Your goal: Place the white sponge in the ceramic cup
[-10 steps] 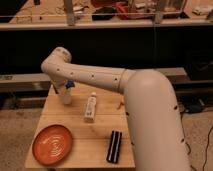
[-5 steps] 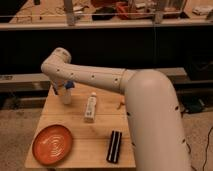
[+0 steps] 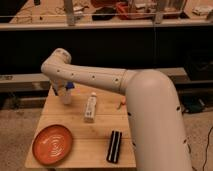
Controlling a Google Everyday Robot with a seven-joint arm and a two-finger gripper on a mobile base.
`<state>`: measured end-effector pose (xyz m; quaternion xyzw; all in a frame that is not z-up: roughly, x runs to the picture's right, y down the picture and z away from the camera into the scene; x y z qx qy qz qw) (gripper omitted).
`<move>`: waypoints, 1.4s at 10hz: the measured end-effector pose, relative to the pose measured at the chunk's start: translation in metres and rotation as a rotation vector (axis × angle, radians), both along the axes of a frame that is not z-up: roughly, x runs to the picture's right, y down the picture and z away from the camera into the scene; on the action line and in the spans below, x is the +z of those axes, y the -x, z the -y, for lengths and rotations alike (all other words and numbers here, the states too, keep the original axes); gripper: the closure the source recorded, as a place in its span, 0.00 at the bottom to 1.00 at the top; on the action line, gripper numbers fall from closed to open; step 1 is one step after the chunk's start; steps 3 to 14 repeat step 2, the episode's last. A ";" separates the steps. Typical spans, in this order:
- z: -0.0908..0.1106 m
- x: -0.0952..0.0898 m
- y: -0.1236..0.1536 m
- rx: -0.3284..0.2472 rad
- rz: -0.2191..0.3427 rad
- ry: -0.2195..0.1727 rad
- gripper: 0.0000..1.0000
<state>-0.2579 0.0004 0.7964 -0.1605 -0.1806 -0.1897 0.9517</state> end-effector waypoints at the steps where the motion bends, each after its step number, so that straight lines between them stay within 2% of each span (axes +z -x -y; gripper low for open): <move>1: -0.002 -0.001 0.000 -0.003 0.002 0.003 0.99; 14: -0.002 -0.002 0.000 -0.003 0.003 0.005 0.99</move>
